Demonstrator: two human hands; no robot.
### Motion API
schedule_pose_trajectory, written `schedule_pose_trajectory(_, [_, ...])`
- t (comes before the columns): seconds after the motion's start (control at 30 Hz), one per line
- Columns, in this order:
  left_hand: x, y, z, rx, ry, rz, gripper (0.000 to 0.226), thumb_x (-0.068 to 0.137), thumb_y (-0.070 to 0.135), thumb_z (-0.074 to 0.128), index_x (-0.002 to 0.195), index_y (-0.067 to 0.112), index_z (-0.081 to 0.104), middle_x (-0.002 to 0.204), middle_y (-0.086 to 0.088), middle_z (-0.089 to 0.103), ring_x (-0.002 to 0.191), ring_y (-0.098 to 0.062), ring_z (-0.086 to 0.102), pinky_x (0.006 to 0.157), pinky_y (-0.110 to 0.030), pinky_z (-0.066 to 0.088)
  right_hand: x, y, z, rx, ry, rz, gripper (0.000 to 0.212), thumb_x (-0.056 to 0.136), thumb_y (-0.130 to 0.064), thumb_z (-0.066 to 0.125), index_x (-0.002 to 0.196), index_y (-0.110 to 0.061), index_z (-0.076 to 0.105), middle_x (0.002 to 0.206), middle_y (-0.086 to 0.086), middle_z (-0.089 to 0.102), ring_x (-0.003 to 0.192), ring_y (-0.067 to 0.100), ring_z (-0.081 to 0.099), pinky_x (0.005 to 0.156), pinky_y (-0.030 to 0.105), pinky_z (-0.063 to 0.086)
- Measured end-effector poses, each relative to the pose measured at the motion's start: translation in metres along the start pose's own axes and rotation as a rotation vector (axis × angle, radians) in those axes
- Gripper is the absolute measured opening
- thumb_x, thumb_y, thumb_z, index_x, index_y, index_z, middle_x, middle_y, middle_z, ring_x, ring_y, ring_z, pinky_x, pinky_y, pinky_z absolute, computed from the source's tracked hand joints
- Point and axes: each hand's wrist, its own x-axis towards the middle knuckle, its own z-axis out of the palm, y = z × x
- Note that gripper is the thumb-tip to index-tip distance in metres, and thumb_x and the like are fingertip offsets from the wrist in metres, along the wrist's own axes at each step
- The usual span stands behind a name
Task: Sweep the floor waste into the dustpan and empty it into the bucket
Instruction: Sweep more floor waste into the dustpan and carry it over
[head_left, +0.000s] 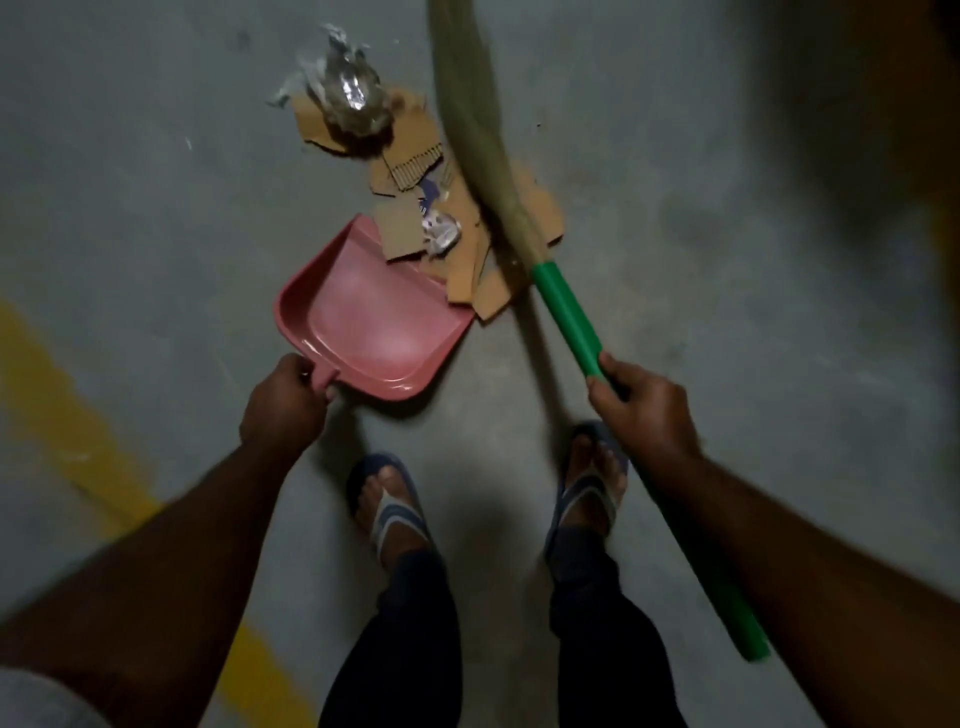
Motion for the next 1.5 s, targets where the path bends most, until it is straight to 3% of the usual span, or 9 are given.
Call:
schedule_pose_trajectory(0.33, [0.029, 0.0, -0.031, 0.092, -0.05, 0.073, 0.037, 0.083, 0.025, 0.075, 0.114, 0.016, 0.057, 0.115, -0.015, 0.067, 0.107, -0.038, 0.06, 0.083, -0.042, 0.047, -0.086, 0.043, -0.003, 0.244, 0.32, 0.103, 0.035, 0.083, -0.027, 0.077, 0.115, -0.04, 0.069, 0.104, -0.007, 0.073, 0.089, 0.004, 0.065, 0.091, 0.036, 0.053])
schedule_pose_trajectory(0.5, [0.036, -0.004, -0.027, 0.094, -0.019, 0.108, 0.036, 0.083, 0.023, 0.076, 0.114, 0.015, 0.06, 0.112, -0.014, 0.069, 0.107, -0.037, 0.061, 0.084, -0.041, 0.047, -0.095, 0.071, 0.017, -0.023, 0.229, 0.093, 0.039, 0.084, -0.023, 0.076, 0.122, -0.016, 0.07, 0.11, 0.006, 0.074, 0.099, 0.019, 0.07, 0.084, 0.007, 0.042])
schedule_pose_trajectory(0.63, [0.035, -0.001, -0.019, 0.079, 0.012, 0.174, 0.033, 0.082, 0.021, 0.077, 0.11, 0.012, 0.062, 0.106, -0.015, 0.069, 0.103, -0.036, 0.061, 0.082, -0.038, 0.044, -0.114, 0.078, 0.052, -0.009, 0.08, 0.024, 0.041, 0.082, -0.022, 0.078, 0.122, -0.019, 0.069, 0.111, 0.004, 0.074, 0.1, 0.017, 0.07, 0.088, 0.021, 0.047])
schedule_pose_trajectory(0.83, [0.03, 0.013, -0.012, 0.115, 0.014, 0.236, 0.03, 0.083, 0.021, 0.076, 0.109, 0.013, 0.061, 0.105, -0.013, 0.068, 0.101, -0.035, 0.061, 0.076, -0.034, 0.038, -0.15, 0.09, 0.061, -0.026, 0.118, -0.163, 0.042, 0.082, -0.025, 0.079, 0.122, -0.016, 0.069, 0.096, 0.004, 0.075, 0.078, 0.013, 0.07, 0.071, 0.019, 0.051])
schedule_pose_trajectory(0.93, [0.026, 0.011, -0.014, 0.128, 0.012, 0.213, 0.029, 0.084, 0.025, 0.075, 0.109, 0.02, 0.06, 0.106, -0.01, 0.068, 0.102, -0.034, 0.061, 0.08, -0.039, 0.046, -0.162, 0.1, 0.04, 0.089, 0.246, -0.129, 0.037, 0.086, -0.047, 0.066, 0.119, -0.032, 0.069, 0.102, -0.01, 0.072, 0.085, 0.001, 0.067, 0.078, 0.015, 0.051])
schedule_pose_trajectory(1.03, [0.014, 0.002, -0.015, 0.136, 0.027, 0.222, 0.026, 0.086, 0.028, 0.073, 0.108, 0.024, 0.06, 0.102, -0.005, 0.068, 0.101, -0.033, 0.061, 0.084, -0.043, 0.049, -0.167, 0.117, 0.014, 0.126, 0.356, -0.116, 0.039, 0.085, -0.031, 0.073, 0.117, -0.051, 0.062, 0.112, -0.016, 0.069, 0.095, 0.005, 0.069, 0.091, 0.025, 0.052])
schedule_pose_trajectory(1.13, [-0.005, -0.01, -0.014, 0.136, 0.032, 0.231, 0.023, 0.09, 0.029, 0.07, 0.11, 0.023, 0.061, 0.09, 0.005, 0.062, 0.098, -0.03, 0.062, 0.083, -0.042, 0.049, -0.172, 0.14, -0.008, 0.118, 0.397, -0.002, 0.042, 0.081, -0.026, 0.075, 0.119, -0.04, 0.062, 0.112, -0.007, 0.071, 0.096, 0.007, 0.069, 0.094, 0.029, 0.052])
schedule_pose_trajectory(1.3, [-0.033, -0.051, -0.003, 0.234, 0.047, 0.207, 0.023, 0.087, 0.026, 0.072, 0.108, 0.025, 0.061, 0.101, -0.009, 0.069, 0.095, -0.035, 0.062, 0.074, -0.039, 0.045, -0.187, 0.179, -0.014, 0.019, 0.329, 0.098, 0.04, 0.08, -0.016, 0.079, 0.118, -0.026, 0.07, 0.108, 0.003, 0.074, 0.083, -0.022, 0.055, 0.084, 0.0, 0.039])
schedule_pose_trajectory(1.5, [-0.058, -0.064, 0.034, 0.295, 0.007, 0.174, 0.022, 0.088, 0.023, 0.07, 0.107, 0.022, 0.06, 0.099, -0.01, 0.068, 0.093, -0.036, 0.062, 0.073, -0.04, 0.047, -0.209, 0.201, 0.043, -0.026, 0.219, 0.04, 0.039, 0.077, -0.006, 0.08, 0.115, -0.007, 0.072, 0.11, 0.01, 0.074, 0.096, -0.033, 0.048, 0.088, -0.004, 0.036])
